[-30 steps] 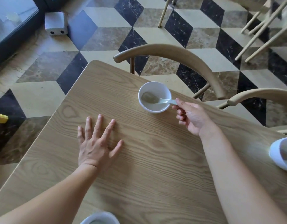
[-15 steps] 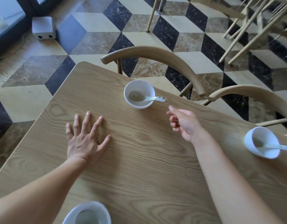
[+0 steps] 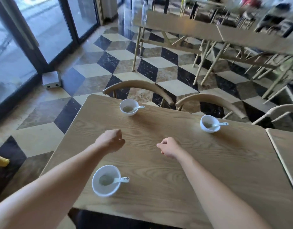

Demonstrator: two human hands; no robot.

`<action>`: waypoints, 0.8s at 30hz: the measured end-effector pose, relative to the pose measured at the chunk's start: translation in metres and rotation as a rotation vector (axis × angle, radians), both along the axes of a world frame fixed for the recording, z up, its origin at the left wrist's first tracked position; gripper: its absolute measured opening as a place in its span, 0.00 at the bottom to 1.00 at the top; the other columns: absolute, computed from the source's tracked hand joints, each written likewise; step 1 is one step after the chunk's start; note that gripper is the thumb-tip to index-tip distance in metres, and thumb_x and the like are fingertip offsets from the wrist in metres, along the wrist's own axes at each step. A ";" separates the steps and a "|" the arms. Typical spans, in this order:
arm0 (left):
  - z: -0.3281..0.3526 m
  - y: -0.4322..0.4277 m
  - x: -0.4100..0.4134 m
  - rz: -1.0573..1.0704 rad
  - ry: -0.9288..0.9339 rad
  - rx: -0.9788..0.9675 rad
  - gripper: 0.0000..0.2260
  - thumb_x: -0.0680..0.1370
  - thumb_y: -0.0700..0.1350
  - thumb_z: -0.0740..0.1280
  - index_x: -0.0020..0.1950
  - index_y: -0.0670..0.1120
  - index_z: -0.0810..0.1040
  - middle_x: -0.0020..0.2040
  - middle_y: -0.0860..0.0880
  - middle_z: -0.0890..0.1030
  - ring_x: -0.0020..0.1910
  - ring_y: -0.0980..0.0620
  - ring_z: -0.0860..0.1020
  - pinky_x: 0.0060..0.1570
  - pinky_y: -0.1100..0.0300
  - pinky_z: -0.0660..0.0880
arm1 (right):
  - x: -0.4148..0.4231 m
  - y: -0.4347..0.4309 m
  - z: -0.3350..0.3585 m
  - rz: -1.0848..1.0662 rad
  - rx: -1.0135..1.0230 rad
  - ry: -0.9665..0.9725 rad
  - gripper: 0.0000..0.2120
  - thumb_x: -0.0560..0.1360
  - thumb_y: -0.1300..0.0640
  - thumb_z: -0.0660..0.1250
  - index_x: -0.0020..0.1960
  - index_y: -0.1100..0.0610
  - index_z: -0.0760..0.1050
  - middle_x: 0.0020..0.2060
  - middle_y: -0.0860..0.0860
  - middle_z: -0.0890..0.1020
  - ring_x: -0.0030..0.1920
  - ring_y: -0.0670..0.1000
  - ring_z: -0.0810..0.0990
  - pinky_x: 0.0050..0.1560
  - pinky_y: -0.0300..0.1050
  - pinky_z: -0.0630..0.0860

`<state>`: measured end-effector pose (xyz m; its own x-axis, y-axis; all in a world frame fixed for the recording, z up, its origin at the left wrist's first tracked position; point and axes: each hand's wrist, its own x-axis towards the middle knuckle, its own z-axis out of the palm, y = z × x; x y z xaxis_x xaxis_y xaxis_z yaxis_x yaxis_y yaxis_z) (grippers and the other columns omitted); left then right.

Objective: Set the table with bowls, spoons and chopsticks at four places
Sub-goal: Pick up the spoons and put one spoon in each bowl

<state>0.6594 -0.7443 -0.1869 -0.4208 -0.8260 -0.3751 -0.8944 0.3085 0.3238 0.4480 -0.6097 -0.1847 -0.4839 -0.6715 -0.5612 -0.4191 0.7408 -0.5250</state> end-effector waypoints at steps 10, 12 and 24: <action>0.101 0.179 0.015 -0.274 0.074 -0.314 0.10 0.73 0.54 0.62 0.49 0.51 0.76 0.45 0.51 0.77 0.43 0.47 0.74 0.38 0.58 0.69 | 0.047 0.190 0.099 -0.045 -0.148 0.382 0.13 0.74 0.44 0.64 0.37 0.51 0.71 0.38 0.50 0.79 0.42 0.55 0.77 0.39 0.42 0.69; 0.114 0.214 0.016 -0.333 0.067 -0.377 0.10 0.74 0.54 0.61 0.48 0.50 0.74 0.45 0.50 0.77 0.42 0.47 0.74 0.38 0.58 0.69 | 0.057 0.237 0.108 -0.051 -0.173 0.450 0.12 0.74 0.43 0.63 0.40 0.51 0.72 0.42 0.51 0.81 0.45 0.56 0.79 0.41 0.43 0.70; 0.120 0.388 -0.021 -0.482 0.060 -0.479 0.13 0.76 0.57 0.61 0.55 0.52 0.74 0.57 0.52 0.79 0.55 0.48 0.79 0.42 0.58 0.72 | 0.042 0.444 0.120 -0.120 -0.109 0.527 0.08 0.75 0.51 0.59 0.46 0.52 0.74 0.57 0.55 0.80 0.57 0.57 0.79 0.50 0.44 0.72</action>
<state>0.6386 -0.3561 -0.0665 -0.7920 -0.6102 0.0204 -0.6058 0.7896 0.0973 0.4898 -0.1659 -0.0650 -0.7570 -0.6353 -0.1527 -0.5622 0.7523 -0.3435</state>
